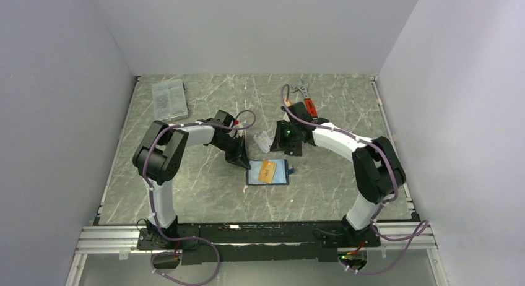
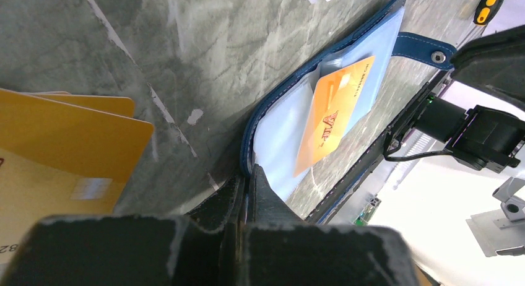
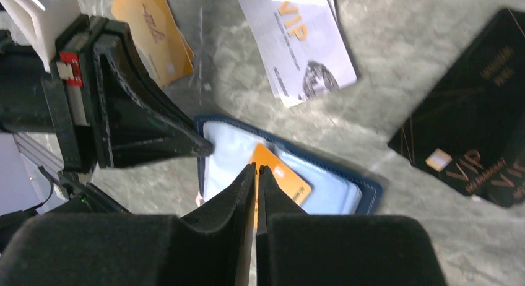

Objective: Put the credit cards into the card holder
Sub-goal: Insert the credit card into the card holder.

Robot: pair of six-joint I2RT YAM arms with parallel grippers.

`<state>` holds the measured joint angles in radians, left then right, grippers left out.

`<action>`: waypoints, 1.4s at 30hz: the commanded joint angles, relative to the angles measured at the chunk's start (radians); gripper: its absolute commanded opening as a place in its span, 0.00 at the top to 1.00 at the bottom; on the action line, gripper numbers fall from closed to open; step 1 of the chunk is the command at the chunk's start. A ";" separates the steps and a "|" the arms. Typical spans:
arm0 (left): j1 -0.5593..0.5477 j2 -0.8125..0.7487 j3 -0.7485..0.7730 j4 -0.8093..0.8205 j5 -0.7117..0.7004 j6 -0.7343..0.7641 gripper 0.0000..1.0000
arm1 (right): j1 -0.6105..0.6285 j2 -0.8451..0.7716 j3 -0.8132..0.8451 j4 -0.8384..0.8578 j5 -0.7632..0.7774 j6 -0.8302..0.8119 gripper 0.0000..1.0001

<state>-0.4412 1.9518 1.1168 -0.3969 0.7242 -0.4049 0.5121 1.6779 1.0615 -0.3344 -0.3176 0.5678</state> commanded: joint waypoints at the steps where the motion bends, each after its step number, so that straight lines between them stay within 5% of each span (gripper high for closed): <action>1: -0.006 -0.033 0.002 -0.006 -0.029 0.025 1.00 | 0.034 0.087 0.081 0.023 0.021 -0.006 0.94; 32: -0.008 -0.060 -0.021 0.014 -0.032 0.023 1.00 | 0.124 0.130 0.030 0.072 0.052 0.031 1.00; 38: -0.009 -0.068 -0.027 0.019 -0.033 0.023 1.00 | 0.087 0.028 0.033 0.040 0.059 0.034 0.80; 42: -0.011 -0.075 -0.029 0.021 -0.033 0.022 1.00 | 0.062 -0.039 -0.025 0.031 0.063 0.045 0.76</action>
<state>-0.4454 1.9259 1.0969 -0.3851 0.7078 -0.4046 0.5976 1.7302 1.0775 -0.2939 -0.2745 0.5972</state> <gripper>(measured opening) 0.020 0.231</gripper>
